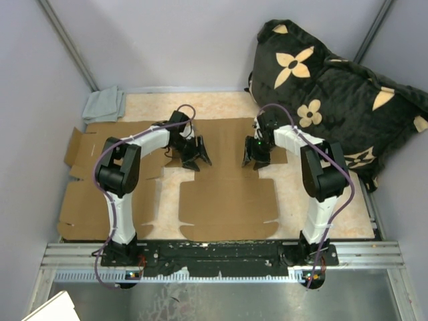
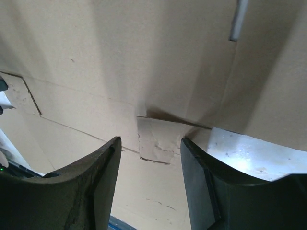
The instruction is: Fold the paper box
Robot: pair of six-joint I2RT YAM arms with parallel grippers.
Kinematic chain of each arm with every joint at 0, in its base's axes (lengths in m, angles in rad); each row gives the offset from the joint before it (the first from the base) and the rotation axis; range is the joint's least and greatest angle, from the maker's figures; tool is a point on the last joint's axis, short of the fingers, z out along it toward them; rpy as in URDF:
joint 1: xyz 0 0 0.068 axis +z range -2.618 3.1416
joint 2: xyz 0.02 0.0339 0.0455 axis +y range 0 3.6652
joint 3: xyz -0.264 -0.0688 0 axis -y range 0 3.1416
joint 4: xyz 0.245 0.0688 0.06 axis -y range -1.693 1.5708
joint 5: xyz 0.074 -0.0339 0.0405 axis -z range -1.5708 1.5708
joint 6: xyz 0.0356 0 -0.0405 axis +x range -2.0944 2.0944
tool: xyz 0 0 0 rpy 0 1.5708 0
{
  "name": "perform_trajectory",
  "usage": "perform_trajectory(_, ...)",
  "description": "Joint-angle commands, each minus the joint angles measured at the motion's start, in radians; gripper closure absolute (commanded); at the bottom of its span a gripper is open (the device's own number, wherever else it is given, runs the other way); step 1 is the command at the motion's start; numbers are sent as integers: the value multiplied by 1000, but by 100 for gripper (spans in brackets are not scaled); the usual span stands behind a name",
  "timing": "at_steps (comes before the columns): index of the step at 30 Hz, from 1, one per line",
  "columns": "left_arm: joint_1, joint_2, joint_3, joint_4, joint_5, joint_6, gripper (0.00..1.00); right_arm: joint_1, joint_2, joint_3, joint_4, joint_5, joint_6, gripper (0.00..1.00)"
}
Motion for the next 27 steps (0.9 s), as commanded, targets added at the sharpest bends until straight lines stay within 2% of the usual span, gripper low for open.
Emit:
perform_trajectory(1, -20, 53, 34, -34, -43, 4, 32, 38, 21, 44, 17, -4, 8, 46)
perform_trajectory(5, -26, 63, 49, -64, -55, 8, 32, 50, 7, 68, -13, 35, 5, 49)
perform_trajectory(10, -33, 66, 35, -71, -79, 9, 32, 51, 30, 58, -31, 68, 5, 82)
perform_trajectory(12, -35, 86, 35, -84, -82, 16, 33, 53, 71, 50, -48, 77, 2, 88)
perform_trajectory(18, -47, 107, 34, -117, -134, 33, 33, 66, 90, 28, -59, 133, -6, 89)
perform_trajectory(27, -49, 68, 119, -153, -95, 80, 31, 66, -28, 142, -180, 206, -29, 87)
